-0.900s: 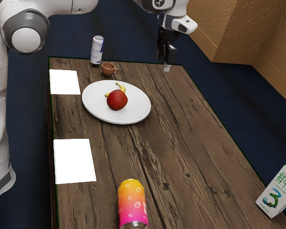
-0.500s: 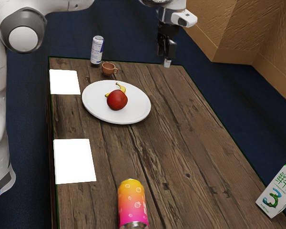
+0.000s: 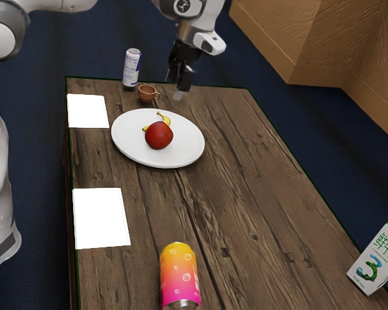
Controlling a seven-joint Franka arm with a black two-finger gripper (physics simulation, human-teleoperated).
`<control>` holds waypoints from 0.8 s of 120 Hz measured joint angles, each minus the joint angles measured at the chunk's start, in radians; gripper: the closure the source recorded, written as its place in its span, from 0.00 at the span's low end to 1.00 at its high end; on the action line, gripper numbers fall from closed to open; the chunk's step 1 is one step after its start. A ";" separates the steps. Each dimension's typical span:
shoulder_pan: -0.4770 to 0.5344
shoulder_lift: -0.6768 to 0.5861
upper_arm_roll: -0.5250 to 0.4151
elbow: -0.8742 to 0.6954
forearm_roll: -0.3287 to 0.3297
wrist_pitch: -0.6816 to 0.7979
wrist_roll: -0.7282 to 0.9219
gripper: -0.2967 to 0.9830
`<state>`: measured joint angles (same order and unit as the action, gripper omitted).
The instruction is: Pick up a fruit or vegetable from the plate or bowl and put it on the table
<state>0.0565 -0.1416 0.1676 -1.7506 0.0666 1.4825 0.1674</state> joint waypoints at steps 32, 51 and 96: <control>-0.001 -0.089 0.084 -0.096 -0.067 -0.040 -0.260 0.23; -0.004 -0.110 0.116 -0.101 -0.102 -0.055 -0.427 0.23; -0.002 -0.158 0.074 -0.246 0.073 0.209 -0.841 0.23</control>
<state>0.0543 -0.2993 0.2420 -1.9967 0.1395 1.6910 -0.6733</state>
